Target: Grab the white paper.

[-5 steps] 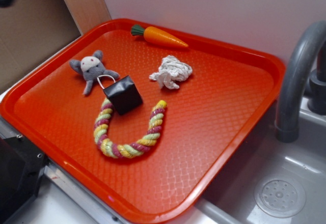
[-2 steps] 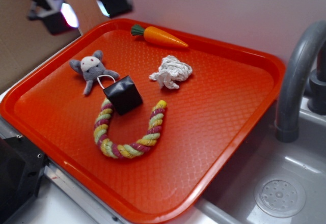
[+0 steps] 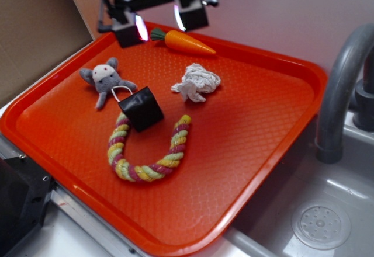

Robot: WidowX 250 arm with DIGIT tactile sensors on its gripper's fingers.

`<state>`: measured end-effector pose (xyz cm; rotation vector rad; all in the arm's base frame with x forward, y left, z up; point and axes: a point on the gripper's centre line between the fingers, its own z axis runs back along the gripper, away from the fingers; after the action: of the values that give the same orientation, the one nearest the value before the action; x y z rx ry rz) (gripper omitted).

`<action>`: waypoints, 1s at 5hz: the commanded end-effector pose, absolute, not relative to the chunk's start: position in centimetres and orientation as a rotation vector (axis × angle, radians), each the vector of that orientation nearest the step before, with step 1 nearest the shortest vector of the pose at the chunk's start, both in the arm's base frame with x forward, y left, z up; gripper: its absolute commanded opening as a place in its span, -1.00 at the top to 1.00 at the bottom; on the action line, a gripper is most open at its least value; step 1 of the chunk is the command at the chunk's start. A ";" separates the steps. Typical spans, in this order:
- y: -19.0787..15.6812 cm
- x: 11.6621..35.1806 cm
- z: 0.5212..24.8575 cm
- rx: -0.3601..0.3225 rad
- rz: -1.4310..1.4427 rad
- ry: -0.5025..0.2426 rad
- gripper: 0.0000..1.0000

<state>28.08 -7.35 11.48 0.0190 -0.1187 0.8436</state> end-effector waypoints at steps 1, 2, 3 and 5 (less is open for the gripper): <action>-7.5 30.0 9.3 0.132 0.830 -0.197 -1.00; -7.5 30.4 7.3 0.179 0.804 -0.183 -1.00; -7.4 30.6 5.4 0.217 0.790 -0.177 -1.00; -6.4 32.1 2.7 0.106 0.711 -0.163 -1.00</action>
<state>31.86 -7.08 2.17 0.1112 -0.1497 0.7182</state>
